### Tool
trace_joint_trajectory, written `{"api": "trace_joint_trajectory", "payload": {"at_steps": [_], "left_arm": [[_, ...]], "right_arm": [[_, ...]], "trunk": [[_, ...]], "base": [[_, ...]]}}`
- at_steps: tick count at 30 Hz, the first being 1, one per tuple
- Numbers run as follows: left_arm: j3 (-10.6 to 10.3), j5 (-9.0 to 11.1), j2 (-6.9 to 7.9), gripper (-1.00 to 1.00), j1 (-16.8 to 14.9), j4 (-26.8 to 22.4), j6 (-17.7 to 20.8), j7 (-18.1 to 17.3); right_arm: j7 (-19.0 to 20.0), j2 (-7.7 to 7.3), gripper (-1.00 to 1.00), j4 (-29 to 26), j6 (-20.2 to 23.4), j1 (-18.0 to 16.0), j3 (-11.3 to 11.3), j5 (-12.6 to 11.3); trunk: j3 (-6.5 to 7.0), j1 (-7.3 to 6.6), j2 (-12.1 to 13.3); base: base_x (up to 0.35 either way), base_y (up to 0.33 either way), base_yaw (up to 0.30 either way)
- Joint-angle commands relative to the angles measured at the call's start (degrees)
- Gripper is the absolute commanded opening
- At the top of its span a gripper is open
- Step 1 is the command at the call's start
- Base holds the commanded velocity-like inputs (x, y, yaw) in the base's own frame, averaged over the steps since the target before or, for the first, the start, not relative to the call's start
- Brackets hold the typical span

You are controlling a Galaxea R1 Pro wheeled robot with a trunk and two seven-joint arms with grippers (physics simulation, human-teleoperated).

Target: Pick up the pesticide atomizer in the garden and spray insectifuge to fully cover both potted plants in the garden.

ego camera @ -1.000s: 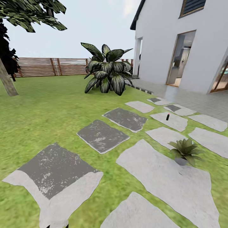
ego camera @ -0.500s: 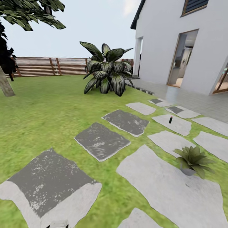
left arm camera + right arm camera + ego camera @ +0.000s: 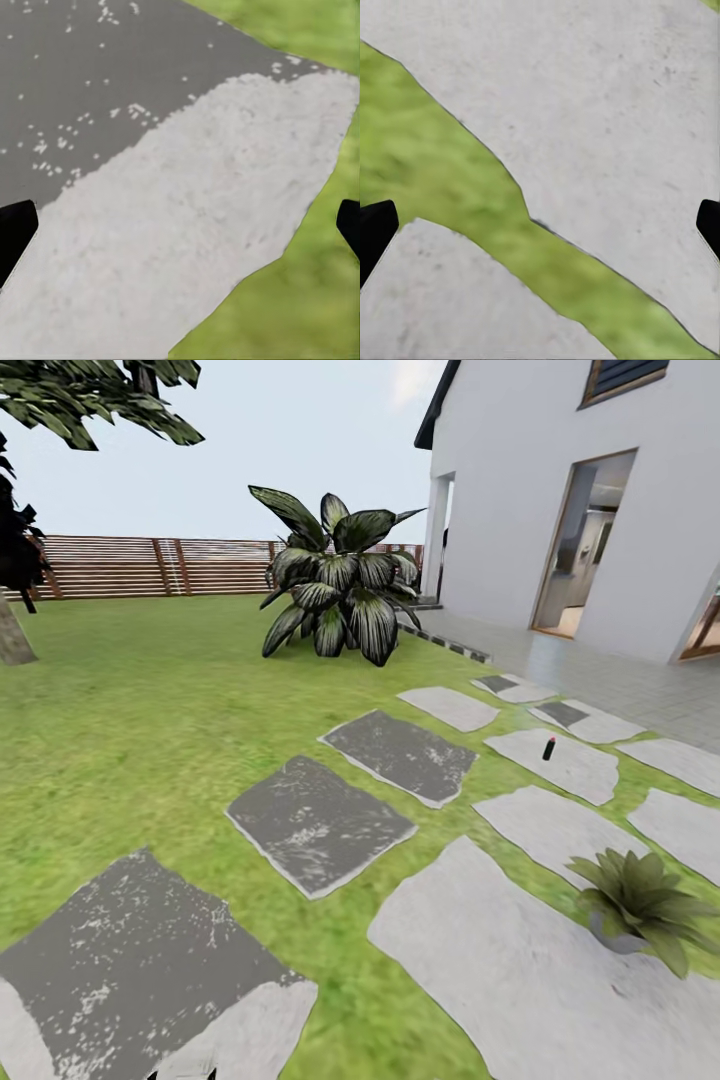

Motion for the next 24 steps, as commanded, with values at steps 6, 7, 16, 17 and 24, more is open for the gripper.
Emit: {"api": "trace_joint_trajectory", "payload": {"at_steps": [6,7,16,17,24], "left_arm": [[0.20,-0.02,-0.02,1.00,-0.03,0.05,-0.15,-0.02],[0.20,-0.03,-0.02,1.00,-0.03,0.05,-0.15,-0.02],[0.20,-0.03,-0.02,1.00,-0.03,0.05,-0.17,-0.02],[0.20,-0.01,-0.02,1.00,-0.03,0.05,-0.17,-0.02],[0.20,-0.04,-0.02,1.00,-0.03,0.05,-0.22,-0.02]], "right_arm": [[0.03,-0.01,1.00,0.05,-0.19,-0.03,-0.01,0.03],[0.04,-0.01,1.00,0.05,-0.19,-0.03,-0.01,0.03],[0.01,-0.01,1.00,0.05,-0.18,-0.03,-0.01,0.03],[0.02,-0.01,1.00,0.05,-0.17,-0.03,-0.01,0.03],[0.05,-0.01,1.00,0.05,-0.17,-0.03,-0.01,0.03]], "trunk": [[-0.05,0.02,-0.02],[-0.05,0.02,-0.02],[-0.05,0.02,-0.02],[-0.05,0.02,-0.02],[-0.05,0.02,-0.02]], "base": [[0.339,0.000,0.000],[0.339,0.000,0.000],[0.339,0.000,0.000],[0.338,0.000,0.000],[0.339,0.000,0.000]]}}
